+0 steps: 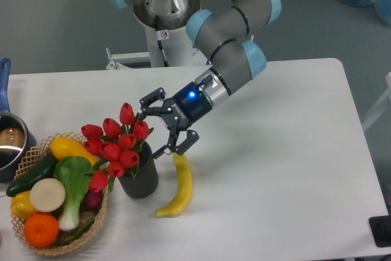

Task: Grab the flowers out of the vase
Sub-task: 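Close the gripper around the tulip stems at the vase rim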

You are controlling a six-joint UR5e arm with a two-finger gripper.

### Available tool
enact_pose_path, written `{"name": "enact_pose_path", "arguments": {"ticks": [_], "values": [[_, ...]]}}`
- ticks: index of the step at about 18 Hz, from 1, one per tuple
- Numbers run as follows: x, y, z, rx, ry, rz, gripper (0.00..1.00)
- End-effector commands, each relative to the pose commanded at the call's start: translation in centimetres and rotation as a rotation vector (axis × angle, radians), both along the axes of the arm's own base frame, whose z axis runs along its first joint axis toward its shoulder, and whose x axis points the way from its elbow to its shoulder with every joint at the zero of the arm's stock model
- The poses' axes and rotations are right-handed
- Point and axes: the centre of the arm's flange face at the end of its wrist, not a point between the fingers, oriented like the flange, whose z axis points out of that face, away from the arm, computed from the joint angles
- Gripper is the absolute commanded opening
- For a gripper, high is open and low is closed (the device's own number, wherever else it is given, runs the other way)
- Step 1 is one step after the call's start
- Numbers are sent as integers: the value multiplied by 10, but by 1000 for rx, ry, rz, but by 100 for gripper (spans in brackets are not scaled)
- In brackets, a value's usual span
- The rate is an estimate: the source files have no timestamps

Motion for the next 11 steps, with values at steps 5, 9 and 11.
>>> {"name": "enact_pose_path", "arguments": {"ticks": [5,9,11], "values": [[7,8,-5,-1,-1,-20,100],[4,10,-7,-2,-3,-20,100],[1,11,-9,-3,-5,-20,100]]}}
